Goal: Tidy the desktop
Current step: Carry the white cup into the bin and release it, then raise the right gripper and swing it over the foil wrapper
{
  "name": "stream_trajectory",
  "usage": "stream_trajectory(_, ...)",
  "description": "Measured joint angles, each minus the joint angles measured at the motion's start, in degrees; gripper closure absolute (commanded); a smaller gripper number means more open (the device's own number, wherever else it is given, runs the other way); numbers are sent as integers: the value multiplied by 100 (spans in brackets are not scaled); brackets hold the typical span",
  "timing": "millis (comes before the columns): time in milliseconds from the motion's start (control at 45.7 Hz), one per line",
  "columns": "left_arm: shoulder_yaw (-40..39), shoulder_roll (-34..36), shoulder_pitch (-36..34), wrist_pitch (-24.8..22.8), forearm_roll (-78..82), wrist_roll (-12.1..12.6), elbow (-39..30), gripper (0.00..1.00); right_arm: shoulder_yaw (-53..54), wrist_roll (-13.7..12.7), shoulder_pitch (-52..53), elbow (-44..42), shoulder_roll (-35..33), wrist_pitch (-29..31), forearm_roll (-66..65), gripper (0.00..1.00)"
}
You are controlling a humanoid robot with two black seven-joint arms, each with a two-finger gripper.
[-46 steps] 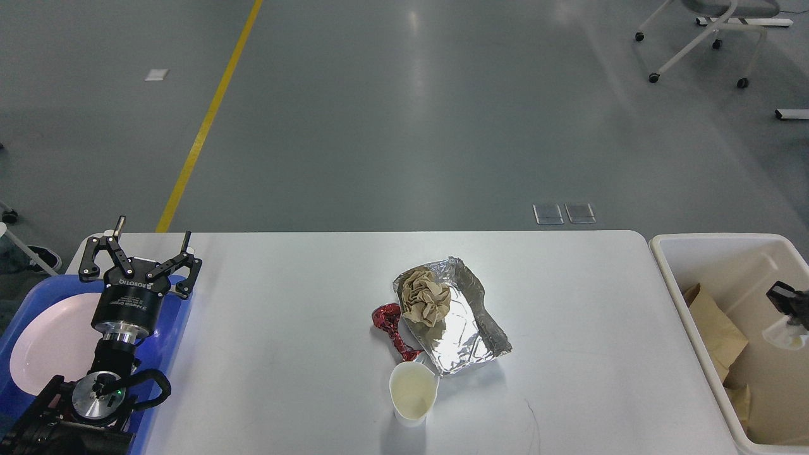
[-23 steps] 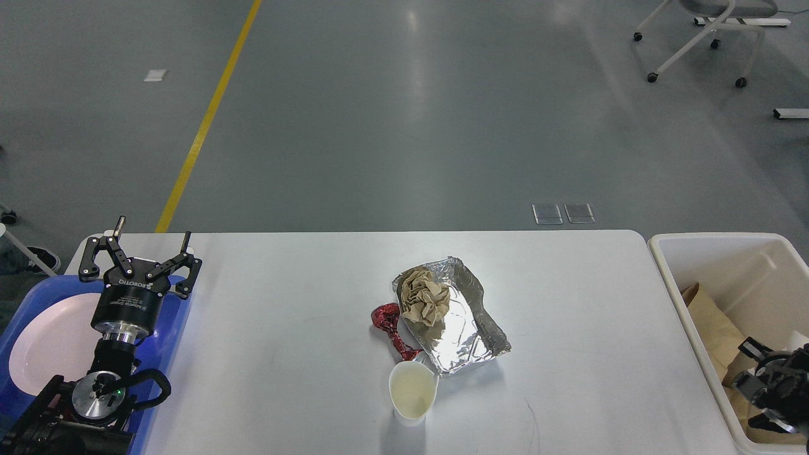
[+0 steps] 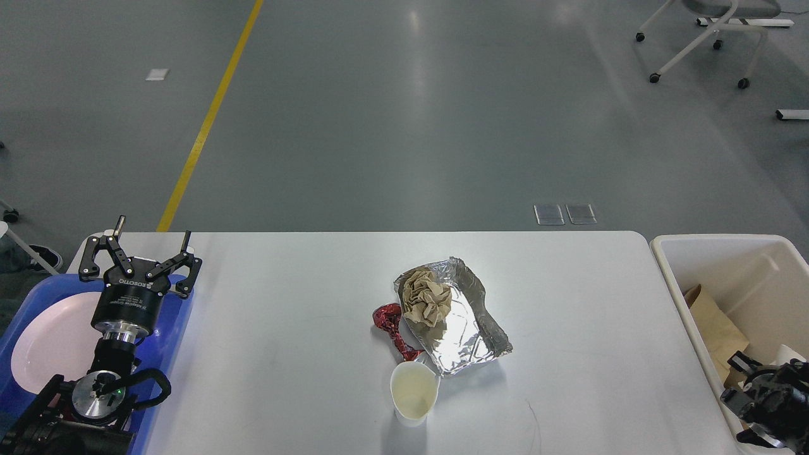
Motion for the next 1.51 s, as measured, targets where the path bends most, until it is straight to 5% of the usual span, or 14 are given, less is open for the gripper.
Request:
stream_trajectory(44, 0, 0, 0, 0, 0, 0, 0, 4, 1, 0, 0, 0, 0, 0, 0, 93)
stream_trajectory(131, 0, 0, 1, 0, 0, 0, 0, 4, -19, 0, 0, 1, 0, -19, 0, 38)
stream_trajectory(175, 0, 0, 2, 0, 0, 0, 0, 4, -34, 0, 0, 1, 0, -37, 0, 20)
stream_trajectory(328, 0, 0, 3, 0, 0, 0, 0, 4, -24, 0, 0, 0, 0, -146, 0, 1)
stream_trajectory(1029, 0, 0, -2, 0, 0, 0, 0, 4, -113, -28, 292, 244, -70, -84, -271, 0)
stream_trajectory(1379, 0, 0, -3, 0, 0, 1, 0, 4, -303, -79, 2522, 2752, -1518, 944, -1668, 0)
stream_trajectory(1510, 0, 0, -3, 0, 0, 1, 0, 4, -1126, -79, 3719, 3356, -1661, 1902, -1709, 0)
